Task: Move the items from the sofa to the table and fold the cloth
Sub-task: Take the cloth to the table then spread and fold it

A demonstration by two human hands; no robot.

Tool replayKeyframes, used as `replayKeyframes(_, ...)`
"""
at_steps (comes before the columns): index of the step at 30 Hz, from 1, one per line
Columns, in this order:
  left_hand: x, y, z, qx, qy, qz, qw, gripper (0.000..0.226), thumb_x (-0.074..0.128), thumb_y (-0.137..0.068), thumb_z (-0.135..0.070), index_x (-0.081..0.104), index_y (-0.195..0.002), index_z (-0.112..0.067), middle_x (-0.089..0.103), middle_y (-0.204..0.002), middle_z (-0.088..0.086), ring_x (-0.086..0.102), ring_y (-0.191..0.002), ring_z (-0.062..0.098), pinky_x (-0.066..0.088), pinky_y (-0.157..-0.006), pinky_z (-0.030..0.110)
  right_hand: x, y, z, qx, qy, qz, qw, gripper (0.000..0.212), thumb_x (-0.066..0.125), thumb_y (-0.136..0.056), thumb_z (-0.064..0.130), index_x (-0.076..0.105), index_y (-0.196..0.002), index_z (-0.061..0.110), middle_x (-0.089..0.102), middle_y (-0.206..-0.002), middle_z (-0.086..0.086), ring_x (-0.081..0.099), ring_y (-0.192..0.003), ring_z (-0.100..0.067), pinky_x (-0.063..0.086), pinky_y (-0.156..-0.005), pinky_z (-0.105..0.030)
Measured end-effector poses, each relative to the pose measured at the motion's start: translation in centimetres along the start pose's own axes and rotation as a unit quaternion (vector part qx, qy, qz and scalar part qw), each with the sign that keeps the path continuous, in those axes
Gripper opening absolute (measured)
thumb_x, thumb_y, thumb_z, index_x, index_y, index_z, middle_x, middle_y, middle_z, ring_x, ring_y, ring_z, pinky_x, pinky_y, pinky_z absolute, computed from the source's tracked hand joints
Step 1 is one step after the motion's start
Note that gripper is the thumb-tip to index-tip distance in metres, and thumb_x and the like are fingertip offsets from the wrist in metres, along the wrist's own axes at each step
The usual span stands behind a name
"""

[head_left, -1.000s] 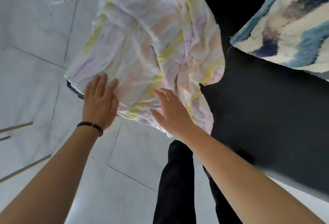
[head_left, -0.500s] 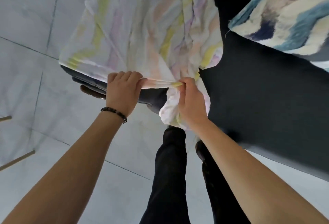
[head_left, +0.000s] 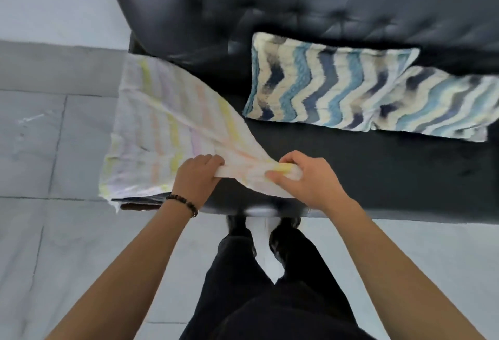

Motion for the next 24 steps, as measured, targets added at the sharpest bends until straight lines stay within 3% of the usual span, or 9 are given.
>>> replayKeyframes(2,-2.1,0.3,-0.2,-0.023,0.005,0.001,1.0,0.021,0.07,-0.074,-0.003,0.064,-0.093,-0.011,0.066,-0.068,0.008,0.061,-0.061,0.032,0.043,-0.056,0.033,-2.9,2.8,0.4,0.022,-0.014,-0.038,0.999,0.045,0.066,-0.07,0.076,0.066,-0.098,0.04,0.068,-0.08,0.016,0.063,-0.076,-0.002,0.054,-0.071,-0.026)
replayKeyframes(5,-3.0,0.8,-0.5,-0.068,0.017,0.039,0.997,0.019,0.058,-0.088,-0.016,0.06,-0.107,-0.014,0.069,-0.089,0.009,0.063,-0.08,0.034,0.043,-0.064,0.035,-6.4,7.3,-1.3,0.063,-0.003,-0.093,0.994,0.046,0.066,-0.067,0.078,0.071,-0.09,0.038,0.07,-0.077,0.014,0.064,-0.075,-0.003,0.054,-0.075,-0.027)
replayKeyframes(7,-3.5,0.5,-2.2,-0.043,0.029,0.042,0.998,0.018,0.055,-0.092,-0.018,0.059,-0.109,-0.015,0.066,-0.101,0.008,0.062,-0.088,0.034,0.043,-0.068,0.035,-8.5,10.4,-3.4,0.099,0.035,-0.123,0.987,0.045,0.062,-0.071,0.078,0.069,-0.081,0.035,0.068,-0.075,0.012,0.063,-0.075,-0.008,0.053,-0.073,-0.03)
replayKeyframes(9,-4.6,-0.4,-5.0,-0.01,0.05,0.023,0.998,0.014,0.054,-0.094,-0.019,0.06,-0.106,-0.015,0.066,-0.097,0.008,0.062,-0.085,0.034,0.04,-0.064,0.034,-10.8,13.7,-5.9,0.144,0.076,-0.176,0.971,0.047,0.05,-0.08,0.076,0.061,-0.07,0.032,0.06,-0.07,0.01,0.059,-0.073,-0.013,0.046,-0.065,-0.03)
replayKeyframes(12,-6.9,-2.2,-10.6,0.018,0.089,-0.012,0.996,0.016,0.056,-0.094,-0.021,0.06,-0.107,-0.013,0.068,-0.085,0.012,0.062,-0.078,0.036,0.041,-0.061,0.034,-14.5,19.8,-10.1,0.221,0.111,-0.311,0.918,0.056,0.034,-0.09,0.073,0.061,-0.076,0.025,0.052,-0.076,0.005,0.055,-0.073,-0.019,0.038,-0.061,-0.031)
replayKeyframes(16,-9.5,-3.0,-21.9,0.119,0.12,-0.022,0.985,0.012,0.053,-0.095,-0.022,0.056,-0.101,-0.013,0.061,-0.078,0.003,0.058,-0.071,0.027,0.045,-0.061,0.035,-17.0,28.8,-15.2,0.263,0.007,-0.489,0.832,0.05,0.037,-0.1,0.056,0.065,-0.094,0.015,0.054,-0.089,-0.001,0.05,-0.076,-0.025,0.035,-0.068,-0.032)
replayKeyframes(20,-10.4,-0.4,-34.6,0.24,0.137,-0.038,0.96,0.008,0.057,-0.094,-0.022,0.057,-0.096,-0.014,0.056,-0.074,-0.003,0.053,-0.066,0.021,0.037,-0.056,0.031,-15.8,37.2,-21.7,0.325,-0.104,-0.544,0.767,0.05,0.025,-0.103,0.052,0.055,-0.113,0.012,0.054,-0.088,-0.004,0.048,-0.081,-0.027,0.042,-0.072,-0.037)
replayKeyframes(24,-9.2,4.3,-47.1,0.357,0.098,-0.063,0.927,0.011,0.063,-0.09,-0.022,0.061,-0.094,-0.012,0.054,-0.071,-0.006,0.049,-0.061,0.018,0.029,-0.048,0.023,-13.6,48.4,-29.8,0.366,-0.158,-0.591,0.701,0.049,0.023,-0.103,0.052,0.051,-0.112,0.012,0.053,-0.092,-0.006,0.048,-0.082,-0.029,0.041,-0.073,-0.037)
Point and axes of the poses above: each hand's wrist, its own y-axis away from the middle knuckle, its own x-axis out of the palm, z = x × y, the point moved 5 cm from there along -y, towards the middle knuckle
